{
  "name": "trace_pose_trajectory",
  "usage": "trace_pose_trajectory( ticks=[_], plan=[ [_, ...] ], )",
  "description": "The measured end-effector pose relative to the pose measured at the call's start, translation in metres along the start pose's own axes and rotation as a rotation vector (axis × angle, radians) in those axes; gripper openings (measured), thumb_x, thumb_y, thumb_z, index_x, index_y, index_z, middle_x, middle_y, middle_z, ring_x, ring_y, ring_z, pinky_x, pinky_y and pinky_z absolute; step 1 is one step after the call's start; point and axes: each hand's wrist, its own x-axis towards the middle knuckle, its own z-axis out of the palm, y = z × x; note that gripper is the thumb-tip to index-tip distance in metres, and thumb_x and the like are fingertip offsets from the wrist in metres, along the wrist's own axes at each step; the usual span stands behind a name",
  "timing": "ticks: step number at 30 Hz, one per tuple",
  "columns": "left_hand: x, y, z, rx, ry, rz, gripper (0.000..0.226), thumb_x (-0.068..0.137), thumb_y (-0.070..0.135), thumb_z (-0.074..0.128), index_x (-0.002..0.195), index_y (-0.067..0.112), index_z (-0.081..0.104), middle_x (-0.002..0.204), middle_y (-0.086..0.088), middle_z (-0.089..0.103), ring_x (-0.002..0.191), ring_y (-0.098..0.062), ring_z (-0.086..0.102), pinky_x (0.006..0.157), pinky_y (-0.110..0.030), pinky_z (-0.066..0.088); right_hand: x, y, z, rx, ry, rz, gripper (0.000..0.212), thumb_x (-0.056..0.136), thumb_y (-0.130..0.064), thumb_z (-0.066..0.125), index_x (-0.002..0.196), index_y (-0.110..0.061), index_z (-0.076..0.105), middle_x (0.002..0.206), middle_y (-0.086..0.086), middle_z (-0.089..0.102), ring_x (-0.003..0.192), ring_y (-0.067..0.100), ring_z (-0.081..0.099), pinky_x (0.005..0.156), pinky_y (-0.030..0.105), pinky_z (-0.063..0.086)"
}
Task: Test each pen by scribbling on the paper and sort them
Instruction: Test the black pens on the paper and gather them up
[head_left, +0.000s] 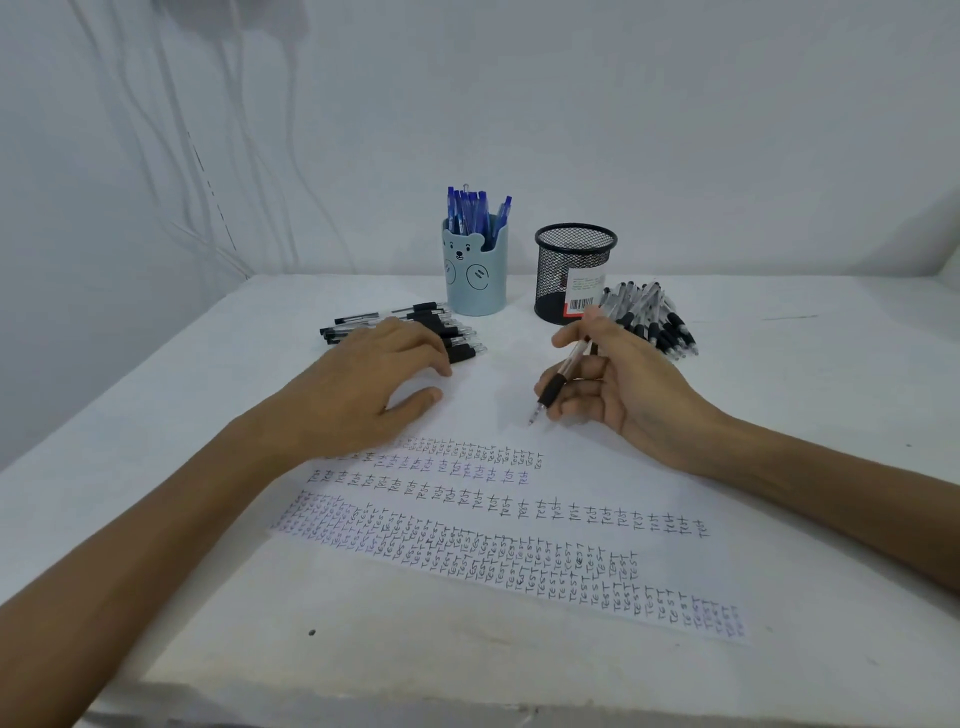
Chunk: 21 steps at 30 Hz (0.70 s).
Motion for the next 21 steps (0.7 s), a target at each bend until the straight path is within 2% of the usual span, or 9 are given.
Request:
trace_pose_trajectory(
  ticks=[4,6,9,11,13,16,21],
  plan=[
    [-0.001,-0.008,0.001,0.075,0.075,-0.093,0.030,0.099,0.038,0.053,0.124,0.025,0.063,0.132,0.007,0.057,0.123,-0.017,0.049,0.099,-0.033,0.038,0.000,0.000,-0.002,-0.023,-0.025,-0.014,0.034,0.106,-0.039,0.045,0.098,-0.009,0.058,0.091,0.026,0.073,0.063,0.026,0.069,0.055,0.022,0.057],
    [-0.002,-0.011,0.002,0.099,0.094,-0.129,0.028,0.097,0.030,0.062,0.124,0.024,0.063,0.131,0.006,0.058,0.121,-0.018,0.049,0.095,-0.033,0.038,0.003,-0.002,-0.002,-0.071,0.020,-0.020,0.036,0.105,-0.038,0.049,0.103,-0.005,0.063,0.085,0.025,0.071,0.056,0.021,0.066,0.050,0.019,0.052],
    [-0.002,-0.013,0.004,0.118,0.106,-0.159,0.028,0.096,0.027,0.065,0.123,0.023,0.063,0.129,0.005,0.059,0.118,-0.020,0.051,0.090,-0.033,0.038,0.012,-0.007,-0.011,-0.354,0.140,-0.057,0.037,0.104,-0.033,0.055,0.113,0.002,0.063,0.069,0.014,0.066,0.047,0.019,0.054,0.042,0.022,0.040],
    [-0.003,-0.013,0.005,0.119,0.107,-0.171,0.028,0.096,0.027,0.065,0.123,0.022,0.062,0.128,0.004,0.059,0.116,-0.020,0.052,0.089,-0.033,0.040,0.021,-0.014,-0.021,-0.533,0.203,-0.099,0.033,0.101,-0.032,0.063,0.116,-0.003,0.059,0.060,0.008,0.065,0.046,0.021,0.052,0.044,0.024,0.038],
    [-0.003,-0.012,0.006,0.124,0.113,-0.173,0.028,0.095,0.026,0.066,0.123,0.020,0.063,0.127,0.003,0.059,0.115,-0.021,0.053,0.088,-0.035,0.042,0.033,-0.025,-0.035,-0.641,0.321,-0.149,0.039,0.096,-0.033,0.069,0.124,-0.013,0.050,0.069,0.009,0.068,0.044,0.014,0.055,0.043,0.022,0.039],
    [-0.002,-0.011,0.006,0.134,0.125,-0.166,0.028,0.094,0.024,0.067,0.122,0.019,0.064,0.126,0.002,0.060,0.113,-0.023,0.055,0.086,-0.035,0.040,0.057,-0.042,-0.057,-0.922,0.484,-0.218,0.045,0.096,-0.035,0.065,0.132,-0.013,0.047,0.097,0.007,0.068,0.068,0.010,0.059,0.054,0.021,0.039],
    [-0.003,-0.008,0.004,0.126,0.136,-0.172,0.027,0.096,0.018,0.066,0.123,0.017,0.065,0.125,0.000,0.062,0.111,-0.023,0.057,0.085,-0.035,0.043,0.097,-0.048,-0.078,-1.104,0.561,-0.108,0.042,0.093,-0.028,0.062,0.126,-0.003,0.052,0.114,0.018,0.065,0.100,0.032,0.065,0.078,0.033,0.050]
  ],
)
